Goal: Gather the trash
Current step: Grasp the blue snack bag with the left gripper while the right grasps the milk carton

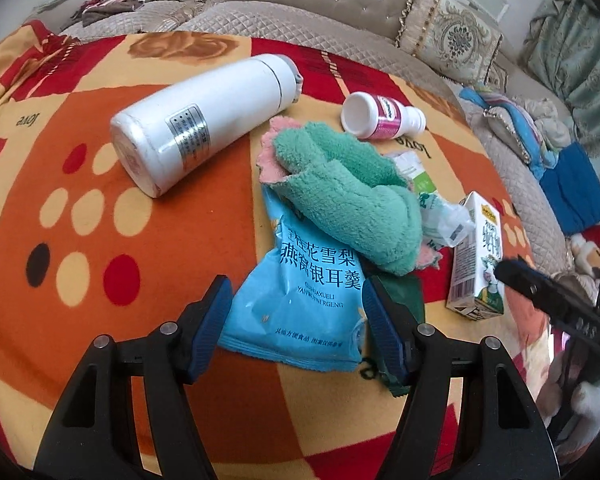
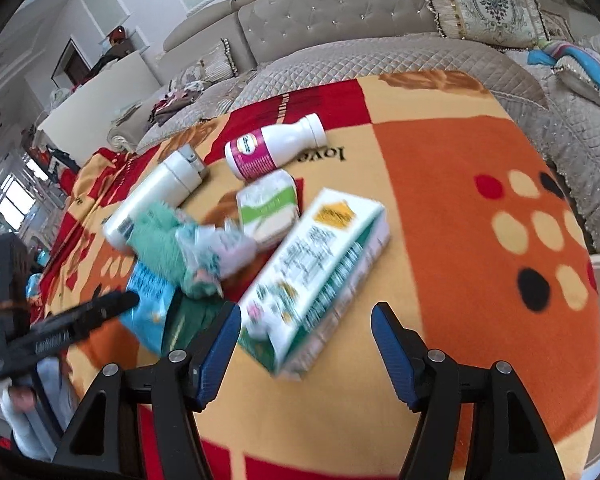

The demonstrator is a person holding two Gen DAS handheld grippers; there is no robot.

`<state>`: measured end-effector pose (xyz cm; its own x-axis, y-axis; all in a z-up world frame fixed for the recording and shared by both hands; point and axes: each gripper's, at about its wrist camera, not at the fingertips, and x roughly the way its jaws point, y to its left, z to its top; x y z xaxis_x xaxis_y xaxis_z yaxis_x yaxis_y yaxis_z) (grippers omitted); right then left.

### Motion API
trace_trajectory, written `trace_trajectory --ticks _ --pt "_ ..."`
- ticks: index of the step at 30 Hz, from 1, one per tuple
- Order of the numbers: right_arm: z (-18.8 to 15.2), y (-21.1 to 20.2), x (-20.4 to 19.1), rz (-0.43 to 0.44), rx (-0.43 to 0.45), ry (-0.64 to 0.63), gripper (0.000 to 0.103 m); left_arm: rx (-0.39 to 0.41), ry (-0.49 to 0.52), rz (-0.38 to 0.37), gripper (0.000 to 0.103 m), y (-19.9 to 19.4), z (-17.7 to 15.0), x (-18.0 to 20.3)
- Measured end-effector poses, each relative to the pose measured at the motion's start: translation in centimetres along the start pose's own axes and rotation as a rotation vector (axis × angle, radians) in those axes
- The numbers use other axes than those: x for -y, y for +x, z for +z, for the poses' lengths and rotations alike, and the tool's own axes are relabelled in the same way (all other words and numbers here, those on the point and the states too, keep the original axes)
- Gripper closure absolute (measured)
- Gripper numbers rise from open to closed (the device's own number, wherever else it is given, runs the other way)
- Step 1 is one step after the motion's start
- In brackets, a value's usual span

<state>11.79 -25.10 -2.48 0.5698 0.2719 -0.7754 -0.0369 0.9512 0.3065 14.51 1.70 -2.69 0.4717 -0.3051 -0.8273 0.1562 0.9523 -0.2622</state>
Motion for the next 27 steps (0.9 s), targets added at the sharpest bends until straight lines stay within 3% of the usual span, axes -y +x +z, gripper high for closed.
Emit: trace_trajectory --ticks 8,10,15,19,24,27 --pt "0.9 3.4 -1.2 -0.099 -0.067 -0.028 0.031 -0.016 -0.022 -0.017 0.037 0.6 0.3 -0.6" --pt "0.7 3.2 -0.6 -0.067 -0.079 -0.041 0.031 -0.021 -0.023 -0.023 0.037 0.5 0.4 -0.6" --pt "0.1 0.9 1.3 -0.160 -0.108 -0.148 0.031 -0.039 -0.022 -0.044 0.036 0.9 0.6 -0.8" --pt "0.4 0.1 3.5 -0.099 -0.115 -0.083 0.031 -0.069 -0.026 -0.047 0.036 2.0 0.6 -0.8" --pt "1.0 0.7 2.4 -0.054 -0.078 -0.110 0.029 -0.070 -0.028 -0.052 0.037 1.9 0.3 -0.3" --pt "1.0 2.4 1.1 -0.066 -0.087 -0.179 0.027 -0.065 -0.020 -0.039 0.049 1.5 -0.3 0.0"
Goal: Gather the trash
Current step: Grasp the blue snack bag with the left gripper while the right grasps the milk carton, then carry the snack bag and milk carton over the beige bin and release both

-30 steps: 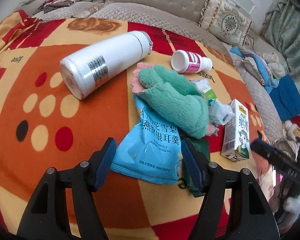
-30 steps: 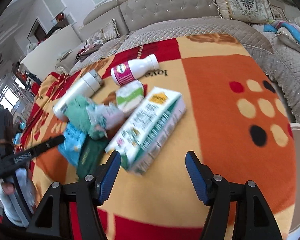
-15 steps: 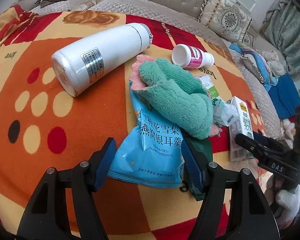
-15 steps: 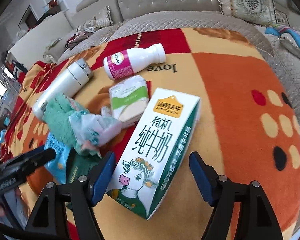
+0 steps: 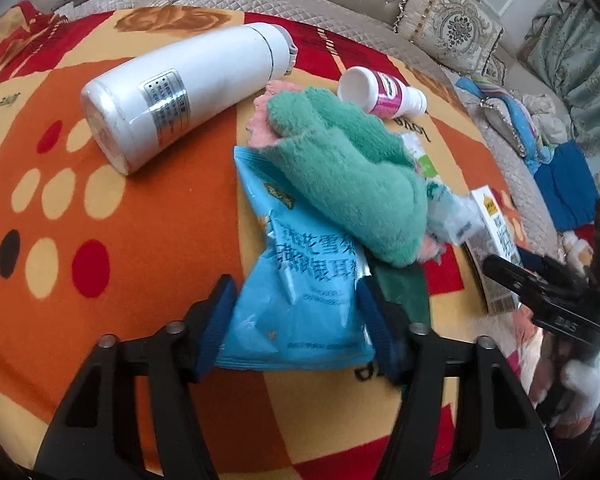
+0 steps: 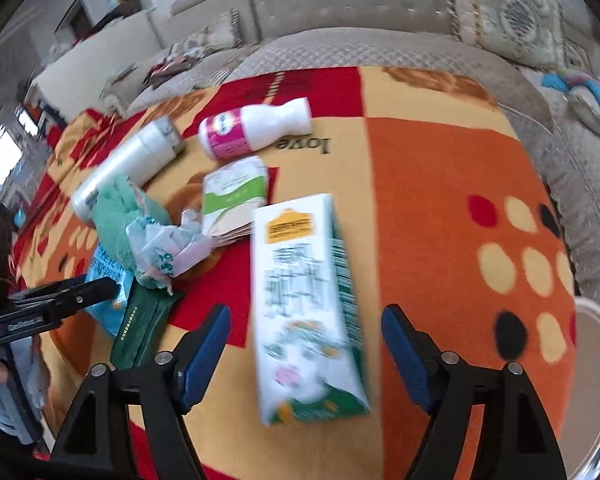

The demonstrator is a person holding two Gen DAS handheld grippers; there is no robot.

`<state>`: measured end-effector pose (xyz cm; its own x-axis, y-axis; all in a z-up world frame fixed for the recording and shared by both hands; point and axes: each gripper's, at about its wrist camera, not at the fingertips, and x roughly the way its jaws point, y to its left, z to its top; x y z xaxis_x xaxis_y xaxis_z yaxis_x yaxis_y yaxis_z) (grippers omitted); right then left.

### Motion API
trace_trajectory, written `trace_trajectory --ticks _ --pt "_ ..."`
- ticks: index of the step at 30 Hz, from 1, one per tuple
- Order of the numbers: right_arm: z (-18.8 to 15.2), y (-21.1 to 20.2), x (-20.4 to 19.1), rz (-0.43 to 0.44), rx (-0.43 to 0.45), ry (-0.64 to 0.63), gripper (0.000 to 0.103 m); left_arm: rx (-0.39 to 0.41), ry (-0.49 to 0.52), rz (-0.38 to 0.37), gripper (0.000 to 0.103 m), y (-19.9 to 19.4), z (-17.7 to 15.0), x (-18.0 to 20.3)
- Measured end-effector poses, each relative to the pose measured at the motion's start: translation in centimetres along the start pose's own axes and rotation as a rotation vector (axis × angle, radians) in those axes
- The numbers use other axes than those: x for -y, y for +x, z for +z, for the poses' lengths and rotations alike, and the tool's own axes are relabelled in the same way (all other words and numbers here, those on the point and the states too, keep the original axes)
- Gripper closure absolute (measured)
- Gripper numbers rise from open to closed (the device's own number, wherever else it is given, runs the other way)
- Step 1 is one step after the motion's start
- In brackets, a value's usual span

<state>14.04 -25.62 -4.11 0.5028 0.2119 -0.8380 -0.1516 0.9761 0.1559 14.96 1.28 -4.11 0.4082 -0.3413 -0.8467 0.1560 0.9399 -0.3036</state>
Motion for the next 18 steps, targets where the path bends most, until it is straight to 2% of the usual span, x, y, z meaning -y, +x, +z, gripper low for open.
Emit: trace_trajectory --ticks 1,4,7,14,18 --pt "0.0 0.5 -0.1 -0.009 -0.007 -0.005 0.027 0.004 -0.012 -0.005 0.049 -0.2 -0.4 -0.1" --pt "-0.8 0.5 0.6 0.006 0.012 0.028 0.051 0.015 -0.037 -0.017 0.052 -1.2 -1.6 -0.6" --pt "-1.8 -0.8 1.3 0.037 0.028 0.043 0.052 0.043 -0.041 -0.012 0.052 -3.0 -3.0 -0.9" --pt "-5.2 -5.1 2.2 0.031 0.083 0.022 0.052 0.080 -0.004 0.020 0.053 -7.3 -6.4 -0.4" --pt "-7.1 -7.0 2.8 0.037 0.103 0.029 0.052 0.131 -0.010 0.036 0.053 -9.7 -7.2 -0.2"
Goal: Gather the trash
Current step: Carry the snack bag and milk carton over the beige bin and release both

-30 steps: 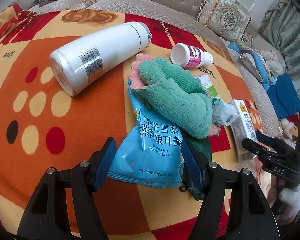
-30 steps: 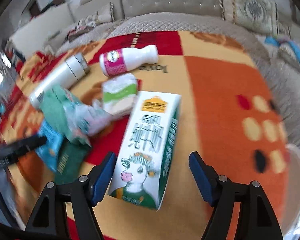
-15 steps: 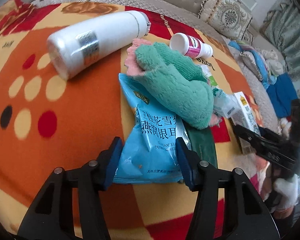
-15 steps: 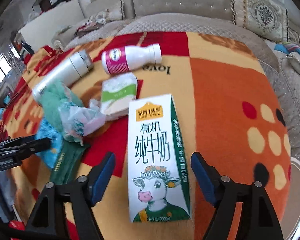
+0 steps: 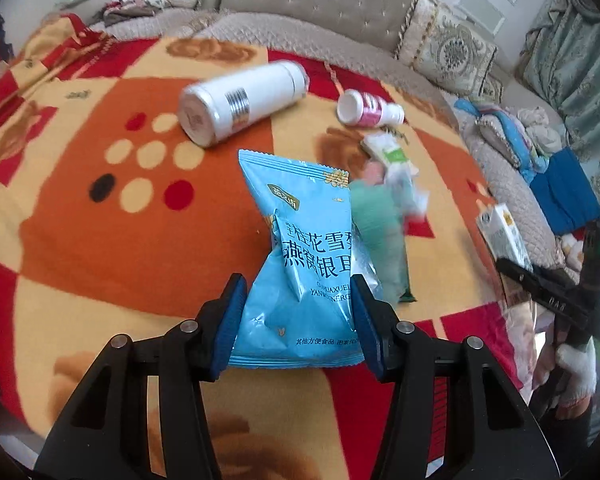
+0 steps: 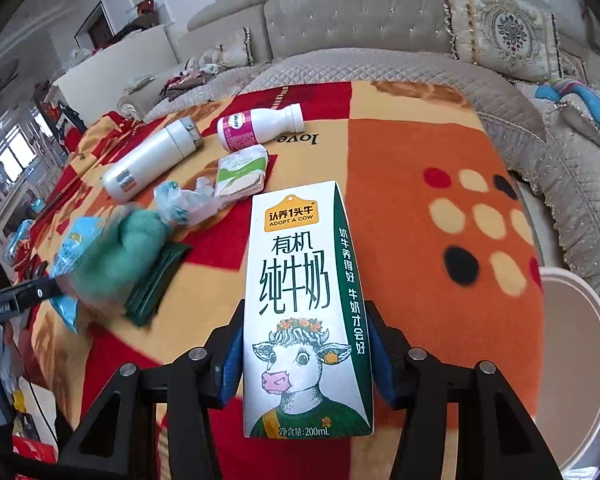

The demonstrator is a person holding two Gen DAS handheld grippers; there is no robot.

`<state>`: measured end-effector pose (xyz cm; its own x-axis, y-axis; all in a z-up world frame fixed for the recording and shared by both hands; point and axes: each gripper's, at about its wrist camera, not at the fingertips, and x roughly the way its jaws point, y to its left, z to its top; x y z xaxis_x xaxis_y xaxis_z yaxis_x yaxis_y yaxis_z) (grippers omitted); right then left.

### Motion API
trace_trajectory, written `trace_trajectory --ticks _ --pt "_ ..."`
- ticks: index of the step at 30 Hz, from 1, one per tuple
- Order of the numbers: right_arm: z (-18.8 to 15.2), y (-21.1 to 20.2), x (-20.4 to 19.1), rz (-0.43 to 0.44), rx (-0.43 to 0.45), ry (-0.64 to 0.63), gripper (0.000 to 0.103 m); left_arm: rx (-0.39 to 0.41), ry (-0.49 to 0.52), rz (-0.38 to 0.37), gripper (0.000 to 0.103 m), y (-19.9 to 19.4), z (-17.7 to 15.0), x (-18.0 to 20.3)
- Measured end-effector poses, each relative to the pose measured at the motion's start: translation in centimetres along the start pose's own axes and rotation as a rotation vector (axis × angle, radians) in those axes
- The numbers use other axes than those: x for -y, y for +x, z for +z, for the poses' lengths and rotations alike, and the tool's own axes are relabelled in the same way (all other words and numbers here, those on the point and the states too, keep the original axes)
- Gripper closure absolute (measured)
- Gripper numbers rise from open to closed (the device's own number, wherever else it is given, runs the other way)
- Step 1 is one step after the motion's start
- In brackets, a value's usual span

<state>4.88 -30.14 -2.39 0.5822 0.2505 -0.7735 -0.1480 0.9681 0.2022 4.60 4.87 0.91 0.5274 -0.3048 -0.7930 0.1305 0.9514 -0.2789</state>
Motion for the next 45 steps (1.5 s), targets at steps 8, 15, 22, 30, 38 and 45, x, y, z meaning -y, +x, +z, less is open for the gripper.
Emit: trace_trajectory --ticks 8,15,22,30,38,45 --pt "-1.6 -2.7 1.0 -0.011 0.043 0.031 0.052 0.057 0.073 -0.056 0.052 -2.9 0.1 4.1" --pt "-2.7 -4.1 2.3 -0.038 0.064 0.061 0.052 0.027 0.161 -0.126 0.052 -0.9 -1.1 10.3" --pt "-3.8 -5.4 4.6 -0.071 0.080 0.102 0.052 -0.005 0.225 -0.198 0.052 1.5 -1.6 15.9" --pt "-5.2 -7.4 8.8 -0.134 0.099 0.172 0.052 -0.036 0.276 -0.251 0.052 3.9 -1.8 21.2" --pt "-6.6 -9.2 12.9 -0.186 0.108 0.242 0.052 -0.079 0.321 -0.310 0.052 6.5 -2.3 26.4" --pt "-8.0 -10.2 16.9 -0.231 0.108 0.313 0.052 -0.109 0.352 -0.343 0.052 8.4 -2.5 30.6"
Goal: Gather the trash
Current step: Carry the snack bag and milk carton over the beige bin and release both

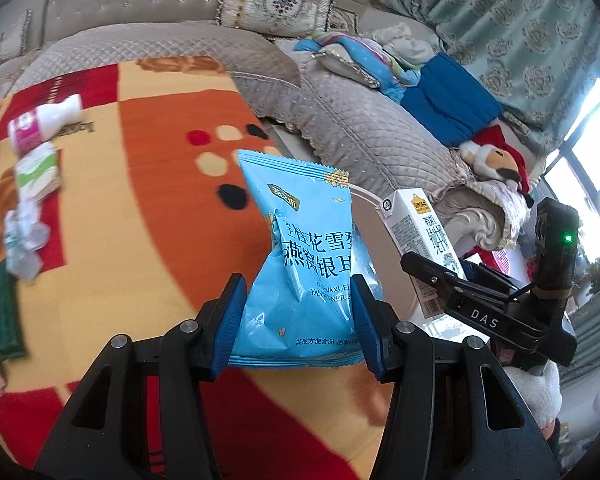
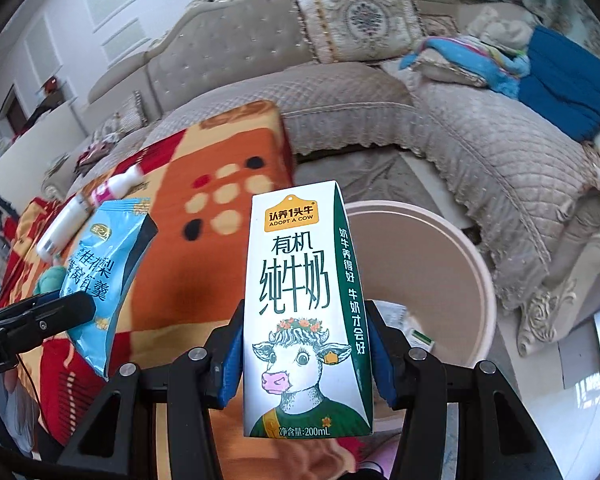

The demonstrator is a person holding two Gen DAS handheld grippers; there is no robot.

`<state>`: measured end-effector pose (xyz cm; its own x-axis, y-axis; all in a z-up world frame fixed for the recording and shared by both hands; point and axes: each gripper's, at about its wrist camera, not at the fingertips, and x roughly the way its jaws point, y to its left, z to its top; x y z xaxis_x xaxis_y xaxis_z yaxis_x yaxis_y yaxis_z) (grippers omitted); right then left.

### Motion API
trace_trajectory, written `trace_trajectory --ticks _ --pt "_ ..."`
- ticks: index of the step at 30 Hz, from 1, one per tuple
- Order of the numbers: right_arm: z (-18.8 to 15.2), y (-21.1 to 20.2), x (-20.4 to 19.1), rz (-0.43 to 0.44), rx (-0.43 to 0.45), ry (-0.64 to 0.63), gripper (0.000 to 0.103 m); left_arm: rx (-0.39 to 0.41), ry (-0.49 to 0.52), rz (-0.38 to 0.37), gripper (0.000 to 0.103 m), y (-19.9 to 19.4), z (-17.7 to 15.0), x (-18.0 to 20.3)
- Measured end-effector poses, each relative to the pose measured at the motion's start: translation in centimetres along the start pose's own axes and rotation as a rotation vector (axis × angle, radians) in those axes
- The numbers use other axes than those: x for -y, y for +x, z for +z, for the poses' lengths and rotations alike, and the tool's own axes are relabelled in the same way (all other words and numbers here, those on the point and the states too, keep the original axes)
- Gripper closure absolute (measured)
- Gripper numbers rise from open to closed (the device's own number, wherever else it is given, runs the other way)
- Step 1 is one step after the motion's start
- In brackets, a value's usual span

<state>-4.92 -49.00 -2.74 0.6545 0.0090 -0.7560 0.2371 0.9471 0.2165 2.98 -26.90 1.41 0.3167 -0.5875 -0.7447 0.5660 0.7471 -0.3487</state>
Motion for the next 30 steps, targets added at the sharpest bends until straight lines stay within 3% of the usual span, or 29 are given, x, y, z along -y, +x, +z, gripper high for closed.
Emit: trace_trajectory --ticks 17,21,24,30 --pt "-0.3 4.1 6.0 -0.074 -0.069 0.113 0.052 -0.037 0.023 -0.013 0.052 6.7 1.4 4.1" --pt "-0.2 4.7 6.9 -0.083 -0.069 0.138 0.051 -0.039 0.014 -0.037 0.047 7.2 1.6 4.3" --pt "-0.2 4.8 7.1 -0.083 -0.058 0.152 0.035 -0.044 0.008 -0.049 0.042 7.3 1.7 4.3" --pt "-0.5 4.6 7.2 -0.076 -0.064 0.173 0.033 -0.057 0.001 -0.050 0.042 7.2 1.4 3.8"
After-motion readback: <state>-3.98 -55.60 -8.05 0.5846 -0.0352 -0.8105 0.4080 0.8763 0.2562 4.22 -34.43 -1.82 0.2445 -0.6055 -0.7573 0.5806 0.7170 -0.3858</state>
